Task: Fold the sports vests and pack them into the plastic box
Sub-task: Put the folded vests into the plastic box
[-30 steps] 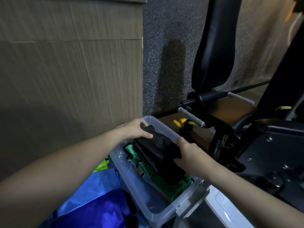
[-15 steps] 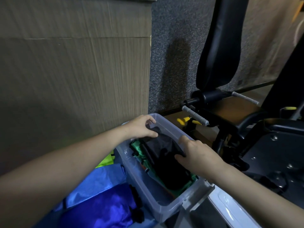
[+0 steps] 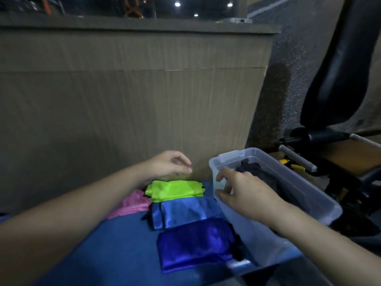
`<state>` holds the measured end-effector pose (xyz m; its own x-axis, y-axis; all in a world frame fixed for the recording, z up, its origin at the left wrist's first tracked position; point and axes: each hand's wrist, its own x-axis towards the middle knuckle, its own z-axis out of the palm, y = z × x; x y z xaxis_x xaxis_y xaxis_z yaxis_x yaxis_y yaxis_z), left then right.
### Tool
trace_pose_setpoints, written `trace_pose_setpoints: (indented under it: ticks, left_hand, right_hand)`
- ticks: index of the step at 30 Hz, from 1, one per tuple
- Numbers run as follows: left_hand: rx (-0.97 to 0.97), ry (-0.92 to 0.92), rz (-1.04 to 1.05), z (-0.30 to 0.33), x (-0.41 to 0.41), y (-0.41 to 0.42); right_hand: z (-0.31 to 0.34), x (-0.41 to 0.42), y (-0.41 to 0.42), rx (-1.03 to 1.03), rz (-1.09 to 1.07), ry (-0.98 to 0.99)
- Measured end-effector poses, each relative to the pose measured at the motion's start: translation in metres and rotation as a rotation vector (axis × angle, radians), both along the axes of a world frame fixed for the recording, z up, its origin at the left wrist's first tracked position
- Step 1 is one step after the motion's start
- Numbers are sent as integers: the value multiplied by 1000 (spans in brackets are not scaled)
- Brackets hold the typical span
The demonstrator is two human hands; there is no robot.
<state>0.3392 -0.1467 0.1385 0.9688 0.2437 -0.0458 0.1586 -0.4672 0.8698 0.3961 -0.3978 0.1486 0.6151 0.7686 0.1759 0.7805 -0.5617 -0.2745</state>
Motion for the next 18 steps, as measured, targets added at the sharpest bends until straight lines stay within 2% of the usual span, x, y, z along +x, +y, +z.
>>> trace_pose_setpoints:
  ticks: [5, 10, 18]
  left_hand:
    - [14, 28, 70, -8, -86, 52]
    - [9, 77, 195, -42, -163, 112]
    - [-16, 73, 492, -105, -231, 195]
  right_hand:
    - [-14, -41, 59, 4, 113, 37]
    - [-42, -76, 121, -65, 192, 47]
    - [-94, -87, 219, -115, 210, 177]
